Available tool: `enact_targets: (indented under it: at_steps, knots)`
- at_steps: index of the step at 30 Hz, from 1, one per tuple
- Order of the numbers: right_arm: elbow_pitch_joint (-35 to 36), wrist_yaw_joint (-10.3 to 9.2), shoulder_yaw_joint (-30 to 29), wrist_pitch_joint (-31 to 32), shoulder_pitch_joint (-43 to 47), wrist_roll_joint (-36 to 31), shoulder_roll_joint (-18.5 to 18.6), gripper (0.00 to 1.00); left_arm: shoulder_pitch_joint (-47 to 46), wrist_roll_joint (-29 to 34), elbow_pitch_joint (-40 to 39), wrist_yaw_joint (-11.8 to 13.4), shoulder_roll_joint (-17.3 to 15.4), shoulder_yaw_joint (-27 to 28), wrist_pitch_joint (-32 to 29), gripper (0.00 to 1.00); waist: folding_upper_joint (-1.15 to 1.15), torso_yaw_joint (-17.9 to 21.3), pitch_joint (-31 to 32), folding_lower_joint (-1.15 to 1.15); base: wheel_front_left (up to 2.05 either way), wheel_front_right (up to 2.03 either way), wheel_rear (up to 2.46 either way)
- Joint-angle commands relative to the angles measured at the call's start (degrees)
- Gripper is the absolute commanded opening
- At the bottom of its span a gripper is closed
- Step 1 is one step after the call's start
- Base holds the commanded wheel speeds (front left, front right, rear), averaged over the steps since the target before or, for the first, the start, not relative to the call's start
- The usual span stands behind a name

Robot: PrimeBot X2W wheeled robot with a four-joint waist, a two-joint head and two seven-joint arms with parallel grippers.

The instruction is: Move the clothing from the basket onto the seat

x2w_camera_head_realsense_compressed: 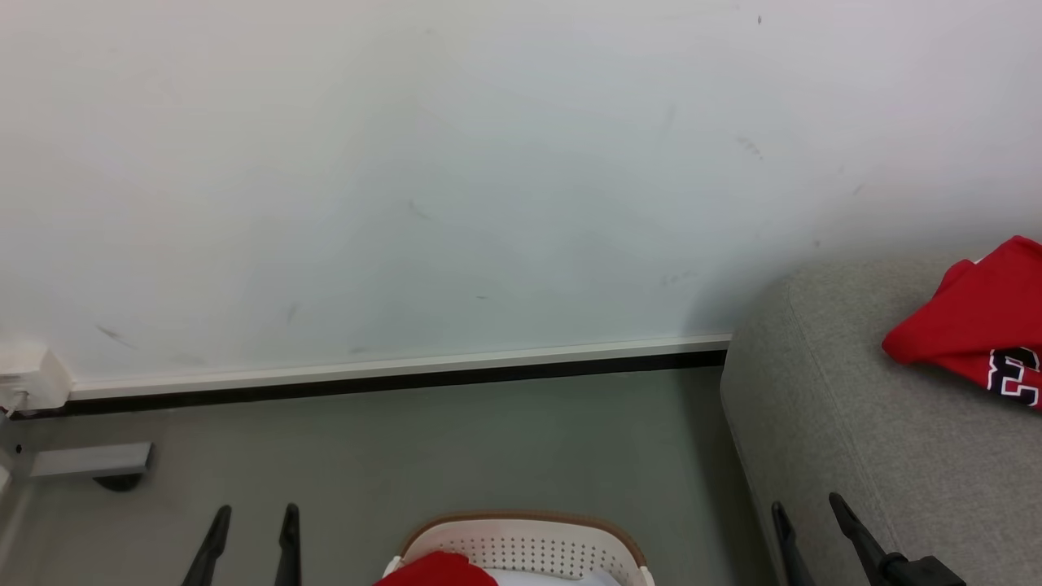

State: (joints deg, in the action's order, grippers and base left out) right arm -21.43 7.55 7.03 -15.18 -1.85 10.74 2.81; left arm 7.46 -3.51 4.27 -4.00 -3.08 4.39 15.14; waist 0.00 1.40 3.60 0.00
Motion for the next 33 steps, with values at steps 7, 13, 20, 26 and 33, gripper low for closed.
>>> enact_targets:
  at_steps: [7,13,20,26,33]
  knots:
    - [0.2,-0.13,0.4,0.1,-0.6,0.4,0.2,1.0,-0.4,1.0,0.8,-0.4,0.0,-0.3,0.0,1.0,0.0,1.0,-1.2,0.0,0.0,0.0,0.0]
    - [1.1,-0.14,0.5,0.1,-1.9,-0.3,0.2,1.0,-3.1,2.6,4.3,-1.4,-0.5,-3.4,0.0,1.0,0.0,2.8,-3.6,0.0,0.0,0.0,0.0]
    - [3.6,-0.13,-0.3,0.1,-4.9,-1.6,0.2,1.0,-10.6,5.8,14.4,-2.1,-1.9,-8.1,0.0,1.0,0.0,5.9,-10.4,0.0,0.0,0.0,0.0]
    - [6.8,-0.14,-2.8,0.1,-8.4,-2.5,0.1,1.0,-19.7,8.4,24.4,-2.6,-2.5,-12.6,-1.5,1.0,0.0,7.9,-17.8,0.0,0.0,0.0,0.0]
    - [10.2,-0.13,-3.7,0.1,-11.7,-1.6,0.1,1.0,-28.9,11.7,36.6,-3.0,-2.5,-17.3,-5.5,1.0,0.0,9.2,-26.4,0.0,0.0,0.0,0.0]
